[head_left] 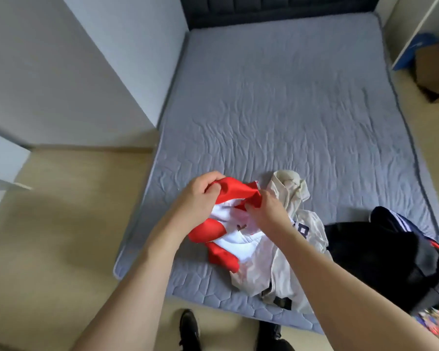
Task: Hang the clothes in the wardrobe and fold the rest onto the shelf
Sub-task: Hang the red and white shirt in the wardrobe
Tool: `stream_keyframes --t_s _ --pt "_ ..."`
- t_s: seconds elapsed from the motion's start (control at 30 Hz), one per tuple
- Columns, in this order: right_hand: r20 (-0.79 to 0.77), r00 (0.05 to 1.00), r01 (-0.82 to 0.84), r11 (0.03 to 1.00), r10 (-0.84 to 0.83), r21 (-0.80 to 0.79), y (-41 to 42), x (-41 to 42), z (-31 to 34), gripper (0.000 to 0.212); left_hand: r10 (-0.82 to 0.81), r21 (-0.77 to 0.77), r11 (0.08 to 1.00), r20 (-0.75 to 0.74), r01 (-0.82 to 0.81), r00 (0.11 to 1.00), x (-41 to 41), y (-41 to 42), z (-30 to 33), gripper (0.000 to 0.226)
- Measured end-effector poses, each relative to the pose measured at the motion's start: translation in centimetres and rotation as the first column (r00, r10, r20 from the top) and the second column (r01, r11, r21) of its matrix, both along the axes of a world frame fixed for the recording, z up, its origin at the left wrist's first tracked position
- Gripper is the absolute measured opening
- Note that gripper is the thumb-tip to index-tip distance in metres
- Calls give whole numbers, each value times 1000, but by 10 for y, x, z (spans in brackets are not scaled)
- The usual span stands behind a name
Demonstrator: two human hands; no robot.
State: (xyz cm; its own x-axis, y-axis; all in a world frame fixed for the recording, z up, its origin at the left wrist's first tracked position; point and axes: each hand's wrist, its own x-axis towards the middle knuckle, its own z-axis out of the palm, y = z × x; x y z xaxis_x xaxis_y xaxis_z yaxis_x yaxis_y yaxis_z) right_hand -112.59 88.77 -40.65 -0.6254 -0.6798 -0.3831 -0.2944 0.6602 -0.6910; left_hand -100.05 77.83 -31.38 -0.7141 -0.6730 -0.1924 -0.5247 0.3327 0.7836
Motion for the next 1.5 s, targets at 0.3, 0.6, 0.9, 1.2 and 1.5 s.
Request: stream_keyframes --t_s 0.3,0.6,0.9,1.2,1.5 --pt "133 984 150 956 -119 -252 -127 167 126 27 386 -144 916 61 -375 920 230 -69 91 20" --pt "59 998 39 871 -12 -490 -226 388 219 14 788 -434 553 -3 -711 615 474 -134 122 25" --pt "37 980 -140 806 197 -575 -315 534 264 26 902 -41 392 -181 -919 392 623 -190 161 14" --pt "313 898 -69 803 308 -593 -430 657 265 28 925 242 225 -359 -944 128 722 -270 163 22" --pt "407 820 -134 826 402 -547 -603 779 258 27 940 254 109 -340 -961 17 834 -413 160 31"
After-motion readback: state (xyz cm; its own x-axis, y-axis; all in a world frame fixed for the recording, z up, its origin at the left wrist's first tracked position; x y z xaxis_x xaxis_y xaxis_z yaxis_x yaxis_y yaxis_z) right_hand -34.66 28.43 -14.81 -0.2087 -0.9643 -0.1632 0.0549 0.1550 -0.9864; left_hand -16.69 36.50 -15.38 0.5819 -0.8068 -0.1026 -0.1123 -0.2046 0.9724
